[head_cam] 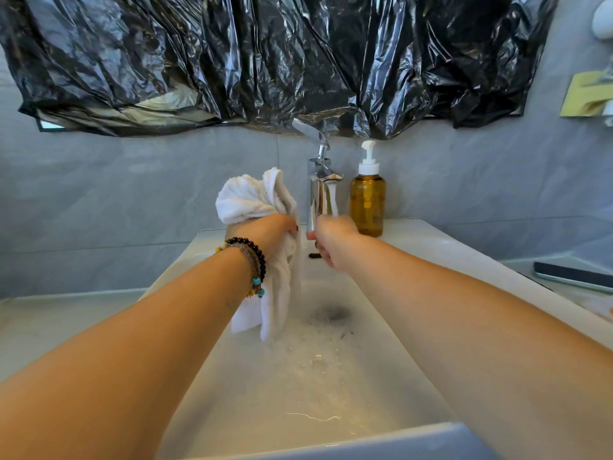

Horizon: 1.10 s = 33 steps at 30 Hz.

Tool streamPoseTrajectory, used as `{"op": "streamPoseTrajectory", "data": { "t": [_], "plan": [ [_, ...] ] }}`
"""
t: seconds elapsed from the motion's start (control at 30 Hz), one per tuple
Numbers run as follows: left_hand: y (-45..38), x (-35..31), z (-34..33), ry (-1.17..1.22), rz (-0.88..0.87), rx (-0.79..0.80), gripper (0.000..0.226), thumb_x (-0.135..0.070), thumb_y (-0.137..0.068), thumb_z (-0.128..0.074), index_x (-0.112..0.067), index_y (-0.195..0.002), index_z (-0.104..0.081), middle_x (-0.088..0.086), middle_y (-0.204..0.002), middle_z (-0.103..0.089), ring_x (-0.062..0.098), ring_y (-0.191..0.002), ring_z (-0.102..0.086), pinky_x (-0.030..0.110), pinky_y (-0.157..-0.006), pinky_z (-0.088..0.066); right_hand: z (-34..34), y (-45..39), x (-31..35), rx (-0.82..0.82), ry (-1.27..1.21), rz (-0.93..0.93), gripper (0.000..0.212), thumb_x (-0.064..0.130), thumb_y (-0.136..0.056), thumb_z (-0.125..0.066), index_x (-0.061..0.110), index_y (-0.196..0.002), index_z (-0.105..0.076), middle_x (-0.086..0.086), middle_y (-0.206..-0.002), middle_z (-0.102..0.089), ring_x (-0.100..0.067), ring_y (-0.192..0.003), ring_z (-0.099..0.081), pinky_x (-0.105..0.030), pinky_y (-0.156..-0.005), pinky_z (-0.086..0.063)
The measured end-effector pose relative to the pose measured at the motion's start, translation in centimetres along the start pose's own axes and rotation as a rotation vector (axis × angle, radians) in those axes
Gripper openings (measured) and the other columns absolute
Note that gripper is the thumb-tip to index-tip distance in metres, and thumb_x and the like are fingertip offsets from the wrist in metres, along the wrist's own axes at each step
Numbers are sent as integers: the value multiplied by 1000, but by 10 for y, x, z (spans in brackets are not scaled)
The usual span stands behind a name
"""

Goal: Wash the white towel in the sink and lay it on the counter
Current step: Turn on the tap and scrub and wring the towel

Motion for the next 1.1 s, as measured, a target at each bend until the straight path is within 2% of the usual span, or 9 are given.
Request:
{"op": "streamPoseTrajectory", "data": {
  "t": [0.1,0.2,0.33,0.47,0.6,0.7,0.8,0.97,1.1],
  "plan": [
    [-3,-1,-2,5,10,-4,52,-18,-83,-70,-30,-123,-38,-2,-91,-54,17,-74,-54,23,-50,-41,-8,-5,11,-80,709,317,30,14,-100,-40,-1,-121,-55,-9,-94,-57,-28,-95,-59,-34,-82,-51],
    [-6,-2,-8,9,-5,11,71,-14,-88,-64,-27,-147,-27,4,-115,-50,22,-100,-52,26,-73,-44,-17,8,20,-151,1181,481,27,26,-100,-39,14,-113,-60,-9,-108,-59,-32,-108,-58,-36,-84,-46],
    [-4,2,-1,28,43,-2,55,-21,-79,-72,-26,-125,-43,1,-94,-58,19,-80,-59,28,-55,-49,-6,7,10,-43,1410,502,15,30,-98,-45,18,-100,-54,-4,-90,-48,-25,-92,-56,-37,-81,-51],
    [-1,5,-7,63,81,62,62,-40,-68,-79,-19,-120,-53,6,-99,-68,24,-86,-68,36,-72,-57,20,8,-4,52,1079,305,21,21,-96,-47,11,-80,-56,-6,-84,-64,-24,-82,-63,-29,-63,-52],
    [3,19,-26,261,174,162,64,-59,-68,-77,-18,-115,-62,8,-98,-74,26,-89,-72,43,-87,-57,40,11,-22,140,314,51,33,40,-93,-52,13,-108,-62,-12,-108,-67,-30,-99,-65,-44,-91,-53],
    [7,20,-35,406,162,198,51,-55,-85,-65,-8,-105,-64,15,-102,-73,29,-92,-71,40,-85,-57,27,7,-51,412,167,-113,66,71,-81,-47,32,-134,-49,-5,-134,-56,-36,-124,-50,-61,-103,-38],
    [11,12,-36,473,87,241,44,-50,-91,-59,-9,-106,-65,15,-92,-72,27,-80,-71,36,-73,-60,22,3,-64,529,145,-174,71,79,-72,-52,40,-131,-53,-5,-132,-59,-36,-121,-53,-61,-98,-43],
    [13,7,-36,398,55,296,30,-43,-91,-61,-14,-95,-69,9,-82,-73,20,-72,-72,30,-67,-58,50,-14,-45,132,61,-17,81,42,-52,-88,17,-123,-60,-9,-110,-70,-29,-96,-68,-38,-73,-58],
    [12,9,-36,299,58,286,25,-37,-86,-69,-17,-101,-69,4,-77,-74,20,-70,-72,30,-62,-55,55,-18,-32,49,-151,22,56,0,-66,-80,16,-117,-64,-12,-112,-70,-31,-94,-69,-40,-72,-60]
  ]
}}
Point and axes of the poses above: each hand's wrist, its own y-axis away from the middle knuckle, its own z-axis out of the back of the hand, x = y × z, the point moved 6 cm from there along -y, towards the middle knuckle
